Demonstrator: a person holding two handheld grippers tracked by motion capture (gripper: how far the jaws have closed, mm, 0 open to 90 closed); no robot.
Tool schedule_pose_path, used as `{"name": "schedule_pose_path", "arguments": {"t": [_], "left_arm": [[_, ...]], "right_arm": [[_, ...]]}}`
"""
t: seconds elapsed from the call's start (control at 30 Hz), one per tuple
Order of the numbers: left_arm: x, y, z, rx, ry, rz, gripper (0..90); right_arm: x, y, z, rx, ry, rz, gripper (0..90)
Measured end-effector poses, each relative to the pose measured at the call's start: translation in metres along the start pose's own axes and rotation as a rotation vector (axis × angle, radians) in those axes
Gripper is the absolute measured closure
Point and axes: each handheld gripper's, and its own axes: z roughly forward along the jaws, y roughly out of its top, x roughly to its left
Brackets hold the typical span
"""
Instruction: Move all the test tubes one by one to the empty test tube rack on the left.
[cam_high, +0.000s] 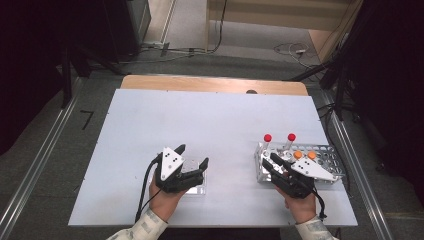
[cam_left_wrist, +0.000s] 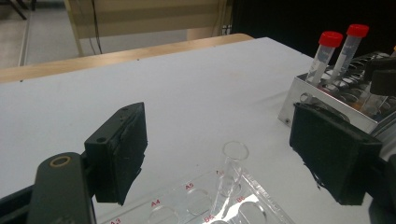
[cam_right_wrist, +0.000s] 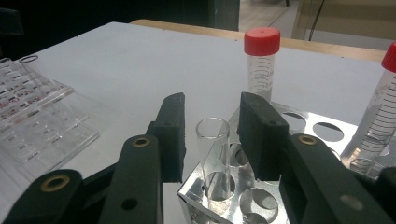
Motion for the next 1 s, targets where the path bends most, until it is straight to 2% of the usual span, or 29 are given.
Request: {"name": "schedule_pose_path", "arguments": {"t": [0.5, 0.7, 1.0], "left_arm": [[0.000, 0.000, 0.000, 0.001, 0.000, 0.001, 20.1], [0.000, 0.000, 0.000, 0.000, 0.000, 0.001, 20.2], [-0.001, -0.001, 0.000, 0.001, 0.000, 0.004, 20.2]], "right_arm": [[0.001, -0.001, 0.001, 0.009, -0.012, -0.014, 72.5], [0.001, 0.000, -0.001, 0.002, -0.016, -0.018, 72.6], [0.002, 0.016, -0.014, -0.043, -0.026, -0.031, 73.0]]}}
